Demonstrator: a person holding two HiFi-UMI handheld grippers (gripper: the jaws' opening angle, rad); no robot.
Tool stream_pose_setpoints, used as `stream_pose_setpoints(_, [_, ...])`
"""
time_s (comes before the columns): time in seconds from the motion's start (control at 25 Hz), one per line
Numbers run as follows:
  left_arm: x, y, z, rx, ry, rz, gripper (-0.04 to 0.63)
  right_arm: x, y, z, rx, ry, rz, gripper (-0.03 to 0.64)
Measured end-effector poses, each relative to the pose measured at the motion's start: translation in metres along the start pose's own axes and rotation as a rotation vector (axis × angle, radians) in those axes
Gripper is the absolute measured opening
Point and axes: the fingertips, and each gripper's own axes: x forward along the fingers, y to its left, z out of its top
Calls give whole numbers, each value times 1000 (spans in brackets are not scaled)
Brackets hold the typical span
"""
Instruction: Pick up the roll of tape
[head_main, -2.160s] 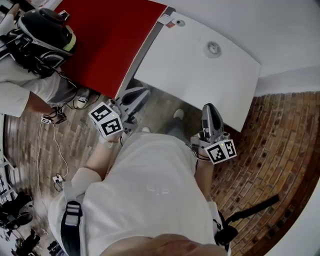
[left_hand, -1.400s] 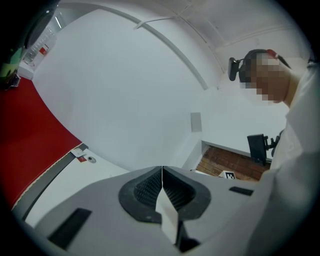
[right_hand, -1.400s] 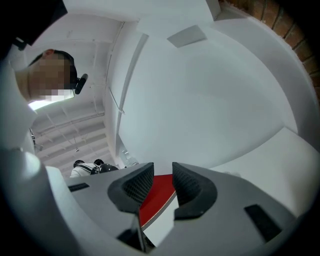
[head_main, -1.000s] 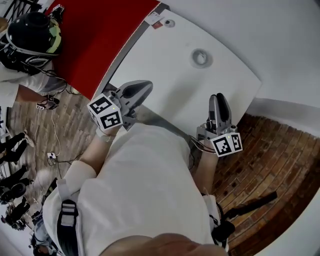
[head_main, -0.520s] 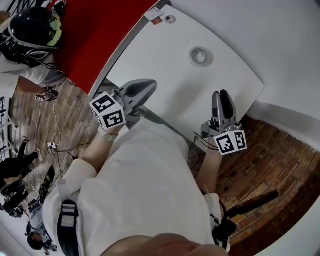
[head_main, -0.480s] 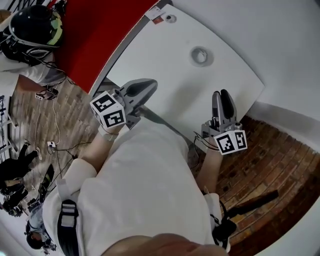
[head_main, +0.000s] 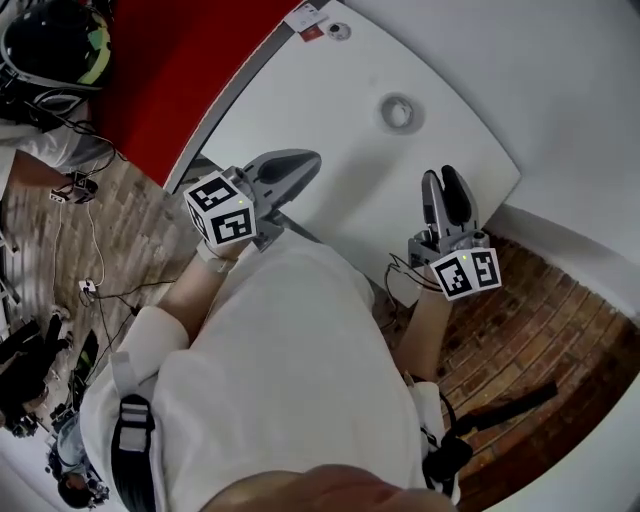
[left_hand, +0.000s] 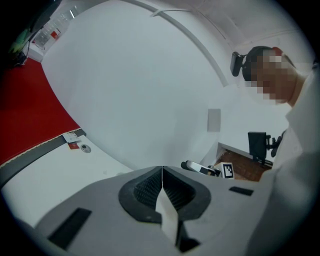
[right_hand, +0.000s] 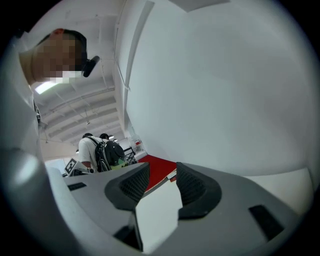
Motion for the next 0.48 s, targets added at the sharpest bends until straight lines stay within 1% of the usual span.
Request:
stream_pose_setpoints(0.12, [5,15,2,-25,17,-21,9,23,0,-4,-70,102,4,175])
stream_pose_setpoints(0.28, [14,39,-1,-52,12,-51,9,55,3,-14,-102,220,53,208])
stream_pose_setpoints(0.48, [21,64,-2,-126,3,-60,9,84,-7,-29,-141,340,27,221])
